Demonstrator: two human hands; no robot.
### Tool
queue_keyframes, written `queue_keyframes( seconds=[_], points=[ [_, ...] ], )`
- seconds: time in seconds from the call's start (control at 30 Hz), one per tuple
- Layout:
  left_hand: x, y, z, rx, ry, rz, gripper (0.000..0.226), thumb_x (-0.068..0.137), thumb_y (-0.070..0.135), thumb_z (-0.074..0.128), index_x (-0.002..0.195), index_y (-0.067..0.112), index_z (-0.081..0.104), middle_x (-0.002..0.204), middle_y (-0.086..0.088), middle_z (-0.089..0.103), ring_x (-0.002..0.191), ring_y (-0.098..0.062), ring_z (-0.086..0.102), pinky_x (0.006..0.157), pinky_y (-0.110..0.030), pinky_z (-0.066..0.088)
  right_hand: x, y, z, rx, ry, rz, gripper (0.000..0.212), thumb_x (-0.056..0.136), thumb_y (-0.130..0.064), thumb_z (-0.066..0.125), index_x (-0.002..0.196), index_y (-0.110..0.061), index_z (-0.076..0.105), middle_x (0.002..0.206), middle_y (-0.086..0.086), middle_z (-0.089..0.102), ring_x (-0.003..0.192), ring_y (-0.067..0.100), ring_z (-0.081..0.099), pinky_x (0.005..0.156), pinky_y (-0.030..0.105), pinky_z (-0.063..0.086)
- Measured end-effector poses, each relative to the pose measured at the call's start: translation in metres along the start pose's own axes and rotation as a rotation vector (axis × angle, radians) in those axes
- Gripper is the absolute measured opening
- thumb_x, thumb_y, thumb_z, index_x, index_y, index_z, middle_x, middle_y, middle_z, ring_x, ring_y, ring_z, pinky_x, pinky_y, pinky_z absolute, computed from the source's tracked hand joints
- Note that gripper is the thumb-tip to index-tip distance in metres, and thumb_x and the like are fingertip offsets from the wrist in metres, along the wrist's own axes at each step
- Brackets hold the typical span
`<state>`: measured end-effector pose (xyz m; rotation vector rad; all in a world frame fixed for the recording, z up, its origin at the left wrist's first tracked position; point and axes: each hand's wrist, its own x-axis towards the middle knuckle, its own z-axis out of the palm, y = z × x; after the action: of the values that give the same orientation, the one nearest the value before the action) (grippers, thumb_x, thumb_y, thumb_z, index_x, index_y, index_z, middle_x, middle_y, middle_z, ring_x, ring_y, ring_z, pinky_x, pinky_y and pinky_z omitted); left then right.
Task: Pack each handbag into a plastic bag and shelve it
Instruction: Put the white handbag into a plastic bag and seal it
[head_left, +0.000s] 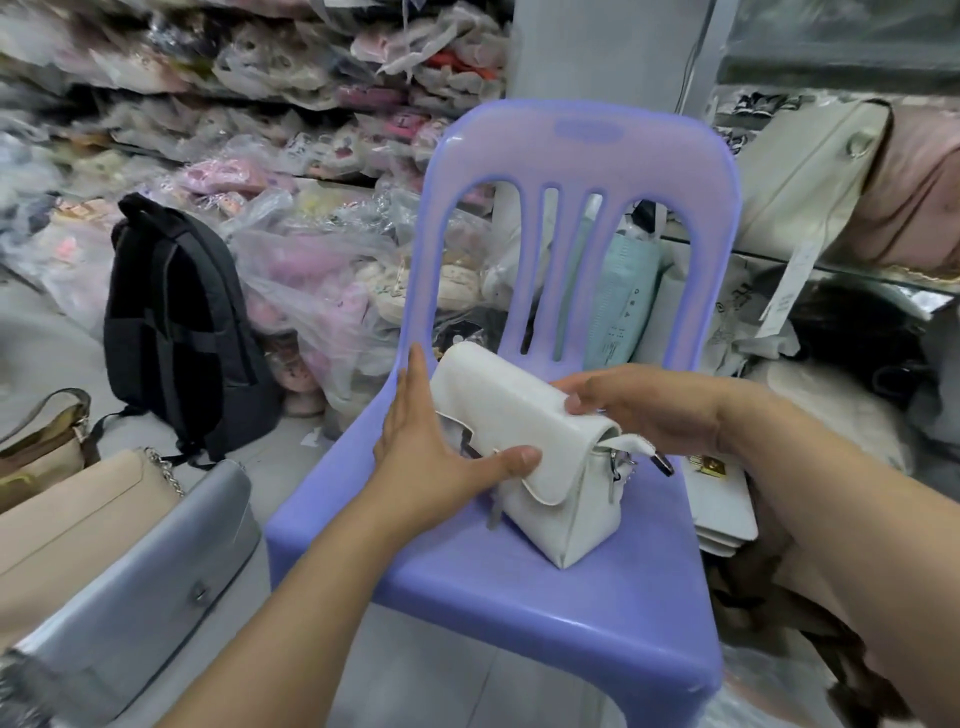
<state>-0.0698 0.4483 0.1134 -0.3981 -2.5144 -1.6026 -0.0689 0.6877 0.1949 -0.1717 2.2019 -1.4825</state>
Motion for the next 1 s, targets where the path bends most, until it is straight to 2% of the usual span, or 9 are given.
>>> queue_keyframes(
  seconds=[0.07,0.17,0.3,0.37,0.47,0.57,0.7,0.83,1.0],
  points=[
    [0.001,0.0,-0.001,-0.088,-0.072,-0.023,0.152,0.042,0.076,0.086,0.152,0.05,-0.016,0.153,0.032,0.023,0.144,0.003,0.028,0.12,-0.039,0.03,-0.003,-0.006,-0.002,-0.096,-0.077,0.002,0.046,0.088,-0.023,0.068,0.134,-0.019,0.066,0.132,0.012,0.069,0.124,0.029,0.064,0.108,0.043,0.048],
    [0.001,-0.003,0.004,-0.168,-0.066,0.003,0.117,0.055,0.05,0.094,0.139,0.063,0.013,0.131,0.04,0.038,0.115,0.027,0.041,0.1,-0.007,0.038,-0.005,-0.015,0.0,-0.269,-0.113,0.004,0.047,0.088,-0.009,0.073,0.133,-0.02,0.067,0.129,0.01,0.072,0.123,0.03,0.066,0.111,0.049,0.047],
    [0.004,-0.005,0.007,-0.124,0.089,-0.052,0.137,0.042,0.074,0.085,0.153,0.05,0.01,0.15,0.015,0.033,0.136,-0.005,0.041,0.116,-0.041,0.037,-0.005,-0.021,-0.001,-0.473,0.019,-0.049,0.05,0.082,-0.014,0.074,0.125,-0.039,0.071,0.122,0.001,0.074,0.115,0.033,0.069,0.105,0.061,0.049],
    [0.007,-0.006,0.005,-0.105,0.216,-0.066,0.127,0.051,0.067,0.083,0.156,0.04,0.017,0.146,0.007,0.033,0.134,-0.016,0.044,0.113,-0.046,0.039,-0.003,-0.021,-0.002,-0.527,0.11,-0.056,0.059,0.07,-0.024,0.071,0.124,-0.047,0.068,0.115,-0.009,0.076,0.111,0.037,0.067,0.092,0.063,0.051],
    [0.011,-0.006,0.001,-0.076,0.32,-0.084,0.1,0.073,0.049,0.085,0.154,0.031,0.03,0.132,0.006,0.037,0.125,-0.019,0.05,0.11,-0.044,0.041,0.004,-0.021,-0.001,-0.534,0.218,-0.082,0.049,0.078,-0.019,0.067,0.121,-0.041,0.068,0.1,-0.012,0.078,0.087,0.018,0.07,0.077,0.036,0.055],
    [0.012,-0.009,-0.001,-0.105,0.329,-0.083,0.078,0.081,0.037,0.081,0.148,0.025,0.043,0.123,0.004,0.042,0.116,-0.017,0.054,0.101,-0.029,0.041,0.009,-0.023,0.003,-0.642,0.274,-0.097,0.044,0.077,-0.022,0.065,0.116,-0.042,0.065,0.102,-0.013,0.075,0.086,0.01,0.069,0.064,0.026,0.054],
    [0.011,-0.009,0.0,-0.123,0.282,-0.065,0.066,0.081,0.031,0.082,0.139,0.032,0.05,0.121,0.006,0.041,0.105,-0.009,0.053,0.091,-0.019,0.035,0.011,-0.02,0.006,-0.676,0.352,-0.114,0.04,0.084,-0.015,0.064,0.114,-0.041,0.063,0.106,-0.014,0.07,0.094,0.013,0.067,0.071,0.026,0.053],
    [0.012,-0.009,0.001,-0.13,0.274,-0.057,0.07,0.079,0.031,0.083,0.137,0.03,0.046,0.129,0.009,0.038,0.117,-0.009,0.046,0.097,-0.022,0.036,0.013,-0.015,0.012,-0.7,0.452,-0.187,0.029,0.083,-0.039,0.068,0.112,-0.042,0.065,0.111,-0.019,0.066,0.099,0.008,0.064,0.089,0.035,0.057],
    [0.013,-0.005,0.006,-0.166,0.28,-0.032,0.074,0.077,0.03,0.085,0.139,0.029,0.045,0.133,0.008,0.051,0.121,-0.011,0.052,0.097,-0.027,0.045,0.012,-0.014,0.019,-0.83,0.519,-0.215,0.038,0.082,-0.059,0.075,0.113,-0.039,0.065,0.108,-0.024,0.064,0.093,-0.005,0.059,0.085,0.028,0.053]
  ],
)
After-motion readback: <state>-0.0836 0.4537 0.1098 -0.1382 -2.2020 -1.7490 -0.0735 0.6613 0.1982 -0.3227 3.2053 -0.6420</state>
